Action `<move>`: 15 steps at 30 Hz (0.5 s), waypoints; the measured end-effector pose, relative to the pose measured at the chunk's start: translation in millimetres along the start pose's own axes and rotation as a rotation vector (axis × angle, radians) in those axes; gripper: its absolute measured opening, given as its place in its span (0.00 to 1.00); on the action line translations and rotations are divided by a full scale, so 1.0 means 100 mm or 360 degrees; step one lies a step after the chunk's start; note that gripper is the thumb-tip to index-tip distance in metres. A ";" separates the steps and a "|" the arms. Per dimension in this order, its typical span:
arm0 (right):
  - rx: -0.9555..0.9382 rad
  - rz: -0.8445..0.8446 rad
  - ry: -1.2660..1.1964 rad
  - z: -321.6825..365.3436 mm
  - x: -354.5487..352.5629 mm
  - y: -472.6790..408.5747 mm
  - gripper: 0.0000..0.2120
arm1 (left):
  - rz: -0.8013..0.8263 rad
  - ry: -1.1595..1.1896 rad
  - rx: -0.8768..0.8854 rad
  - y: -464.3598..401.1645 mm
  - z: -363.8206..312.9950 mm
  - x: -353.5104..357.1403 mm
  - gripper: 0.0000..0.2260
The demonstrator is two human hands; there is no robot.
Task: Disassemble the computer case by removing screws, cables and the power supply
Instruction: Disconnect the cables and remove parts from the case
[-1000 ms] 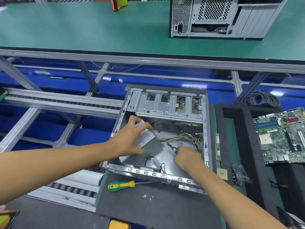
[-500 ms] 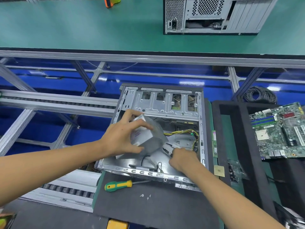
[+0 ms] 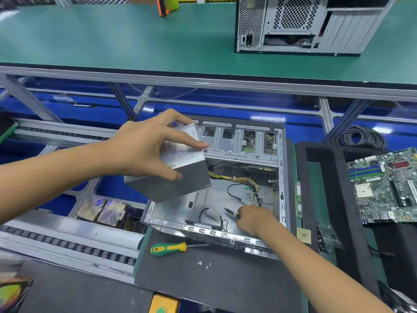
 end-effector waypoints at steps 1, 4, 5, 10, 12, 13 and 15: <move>-0.0062 0.0000 0.0009 0.04 0.00 0.01 0.12 | -0.0020 0.0026 -0.0041 0.04 0.06 -0.05 0.30; -0.0212 0.0045 -0.0034 0.13 0.01 0.05 0.07 | -0.0122 0.0118 -0.0169 0.16 0.23 -0.21 0.31; -0.0224 0.0064 -0.0049 0.14 0.02 0.06 0.07 | -0.0175 0.0148 -0.0201 0.20 0.29 -0.26 0.31; -0.0079 0.0083 -0.0019 0.09 0.01 0.10 0.13 | -0.0335 0.0190 -0.0267 0.39 0.49 -0.56 0.35; -0.0032 0.0047 -0.0013 0.09 -0.04 0.12 0.15 | -0.0335 0.0167 -0.0272 0.46 0.54 -0.61 0.35; -0.0011 0.0026 -0.0022 0.10 -0.07 0.14 0.16 | -0.0333 0.0161 -0.0272 0.50 0.56 -0.61 0.35; 0.0032 0.0005 -0.0071 0.10 -0.11 0.17 0.19 | -0.0308 0.0164 -0.0274 0.56 0.59 -0.59 0.33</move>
Point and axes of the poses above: each hand's wrist, its own y-axis away from the middle knuckle, its own x-axis out of the palm, z = x × y, the point moved 7 cm from there along -y, towards the middle knuckle, and after that the axes turned 13 degrees about -x, right-handed, at the moved point
